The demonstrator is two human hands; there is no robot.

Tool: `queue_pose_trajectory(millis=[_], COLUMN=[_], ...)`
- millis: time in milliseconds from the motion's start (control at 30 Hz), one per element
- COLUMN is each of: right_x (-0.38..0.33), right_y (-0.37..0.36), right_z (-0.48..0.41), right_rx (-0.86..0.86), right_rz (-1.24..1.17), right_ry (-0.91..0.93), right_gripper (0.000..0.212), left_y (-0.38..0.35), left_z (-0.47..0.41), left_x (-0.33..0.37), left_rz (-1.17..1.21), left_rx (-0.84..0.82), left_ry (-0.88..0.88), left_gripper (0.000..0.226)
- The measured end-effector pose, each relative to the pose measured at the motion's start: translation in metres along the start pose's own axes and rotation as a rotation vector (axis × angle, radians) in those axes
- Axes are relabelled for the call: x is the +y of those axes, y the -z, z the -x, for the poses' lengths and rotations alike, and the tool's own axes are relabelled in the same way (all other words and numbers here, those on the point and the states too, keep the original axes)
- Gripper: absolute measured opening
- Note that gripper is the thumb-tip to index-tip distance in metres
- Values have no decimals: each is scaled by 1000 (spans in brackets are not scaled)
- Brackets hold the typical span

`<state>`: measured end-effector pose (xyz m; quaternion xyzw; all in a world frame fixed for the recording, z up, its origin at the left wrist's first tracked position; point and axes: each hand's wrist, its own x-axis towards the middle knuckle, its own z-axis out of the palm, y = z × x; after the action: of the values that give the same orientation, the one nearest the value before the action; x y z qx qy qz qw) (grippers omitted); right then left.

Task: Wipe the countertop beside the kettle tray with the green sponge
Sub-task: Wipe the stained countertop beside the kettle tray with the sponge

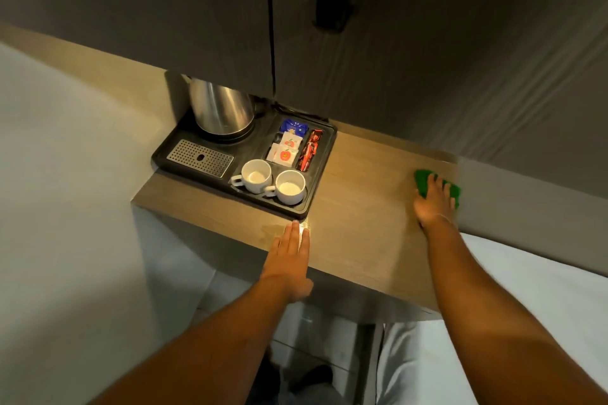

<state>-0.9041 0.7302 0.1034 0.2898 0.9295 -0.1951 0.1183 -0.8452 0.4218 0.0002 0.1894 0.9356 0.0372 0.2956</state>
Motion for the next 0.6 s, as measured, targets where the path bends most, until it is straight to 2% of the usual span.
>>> queue_pose_trajectory(millis=[67,167,233,300,367,467,533,600], right_x=[-42,-72,-57,-15,36,88,93,69], right_y=[-21,-78,-120,-149,-158,-118,-76,-31], right_z=[-3,37,84,127,148,138,121,97], right_rx=[-28,-110,-150,-164,-150,-95,-19,68], right_rz=[-2,10,45,80,64,29,-38,-130], right_ry=[130,438,583,653,593,345,201,136], right_gripper=[66,77,85,91,97,94,84,73], left_y=[-9,-22,-25,-25,-25,-28,-28,-26], left_z=[9,16,12,5,0,-3,-3,-4], left_x=[-19,-33,-29,-18,-7,0,1,3], left_rz=[28,-22,16,75,84,39,40,48], left_rx=[105,184,227,235,194,160,146,134], left_ry=[-61,-125,-142,-145,-156,-157,-154,-148], left_gripper=[105,105,107,112,116,120,123,127])
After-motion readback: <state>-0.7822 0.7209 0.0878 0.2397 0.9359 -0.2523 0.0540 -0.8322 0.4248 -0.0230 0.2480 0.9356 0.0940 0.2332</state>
